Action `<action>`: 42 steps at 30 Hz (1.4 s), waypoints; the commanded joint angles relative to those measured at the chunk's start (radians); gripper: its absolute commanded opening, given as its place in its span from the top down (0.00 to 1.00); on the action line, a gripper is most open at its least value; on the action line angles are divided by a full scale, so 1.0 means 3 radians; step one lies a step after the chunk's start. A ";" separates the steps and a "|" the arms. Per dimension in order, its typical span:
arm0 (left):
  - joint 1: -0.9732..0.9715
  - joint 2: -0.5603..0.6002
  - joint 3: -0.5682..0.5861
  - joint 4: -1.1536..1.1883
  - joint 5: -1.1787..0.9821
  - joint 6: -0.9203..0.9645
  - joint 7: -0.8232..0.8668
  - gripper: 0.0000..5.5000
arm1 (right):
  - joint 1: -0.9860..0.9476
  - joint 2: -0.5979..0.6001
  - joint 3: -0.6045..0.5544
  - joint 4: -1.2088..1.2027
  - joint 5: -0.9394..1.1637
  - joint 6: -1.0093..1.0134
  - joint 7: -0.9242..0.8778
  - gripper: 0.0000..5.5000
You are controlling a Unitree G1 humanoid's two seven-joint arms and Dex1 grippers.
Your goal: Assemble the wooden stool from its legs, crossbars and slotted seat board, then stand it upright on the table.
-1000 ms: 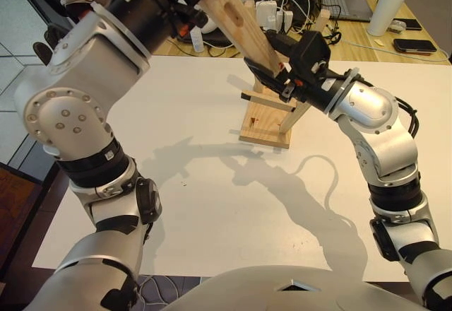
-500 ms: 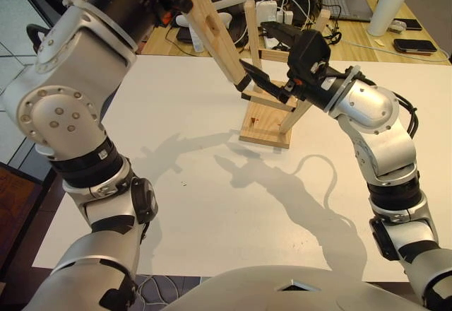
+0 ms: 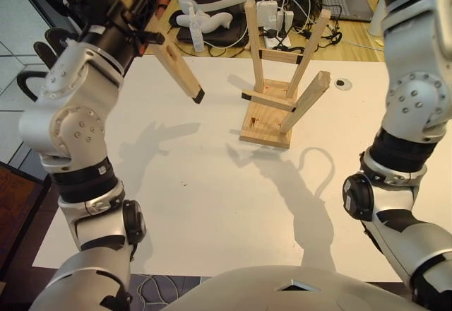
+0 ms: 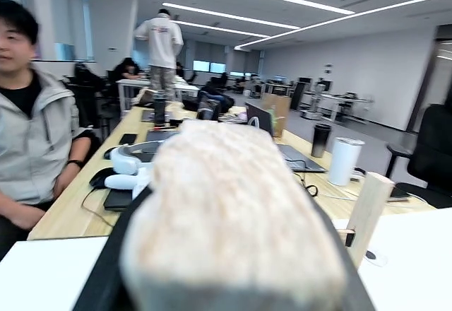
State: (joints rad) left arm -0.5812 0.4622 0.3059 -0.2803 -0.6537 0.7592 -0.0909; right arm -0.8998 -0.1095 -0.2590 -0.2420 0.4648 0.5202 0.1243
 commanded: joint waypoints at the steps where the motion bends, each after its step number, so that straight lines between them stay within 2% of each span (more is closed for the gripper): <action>1: 0.0259 -0.0454 -0.0004 -0.0235 0.0086 -0.0126 0.0374 0.82 | 0.0288 0.0017 -0.0438 0.0190 0.0061 0.0276 -0.0556 0.05; 4: 0.0450 -0.0802 -0.0007 -0.0387 0.0145 -0.0222 0.0673 0.82 | 0.0614 0.0167 -0.0767 0.0217 0.0151 0.0525 -0.1067 0.05; 7: 0.0597 -0.1041 -0.0081 -0.0463 0.0217 -0.0307 0.0832 0.82 | 0.0939 0.0502 -0.1013 0.0082 0.0357 0.0756 -0.1541 0.05; 11: 0.0603 -0.1408 -0.0125 -0.0308 0.0238 -0.0484 0.0979 0.82 | 0.1231 0.0895 -0.1126 -0.0101 0.0589 0.0887 -0.1960 0.05; 14: 0.0535 -0.1629 -0.0128 -0.0097 0.0240 -0.0643 0.1019 0.82 | 0.1294 0.1005 -0.1096 -0.0168 0.0708 0.0912 -0.2121 0.05; 18: 0.0388 -0.1753 -0.0062 0.0204 0.0224 -0.0800 0.1006 0.82 | 0.1305 0.1006 -0.1059 -0.0187 0.0835 0.0872 -0.2250 0.05; 27: 0.0362 -0.1687 -0.0336 0.0500 0.0414 -0.0940 0.0645 0.82 | 0.1284 0.0948 -0.1031 -0.0149 0.1065 0.0594 -0.2382 0.05; 31: 0.0399 -0.1607 -0.0571 0.0555 0.0635 -0.0960 0.0479 0.82 | 0.1364 0.0756 -0.0761 -0.0218 0.1077 0.0563 -0.1960 0.05; 34: 0.0387 -0.1543 -0.0636 0.0606 0.0785 -0.1005 0.0418 0.82 | 0.1714 0.0153 -0.0301 -0.0391 0.0844 0.0668 -0.1145 0.05; 38: 0.0373 -0.1515 -0.0606 0.0623 0.0834 -0.1038 0.0388 0.82 | 0.2140 -0.0507 -0.0262 -0.0265 0.0656 0.0591 -0.0409 0.05; 42: 0.0388 -0.1568 -0.0639 0.0617 0.0858 -0.1057 0.0386 0.82 | 0.2640 -0.0894 -0.0202 -0.0036 0.0372 0.0302 0.0206 0.05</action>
State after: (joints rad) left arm -0.4584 -0.0016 0.1243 -0.0973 -0.4069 0.4456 0.0295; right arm -0.1732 -0.3355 -0.3357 -0.2801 0.6124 0.6481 0.1142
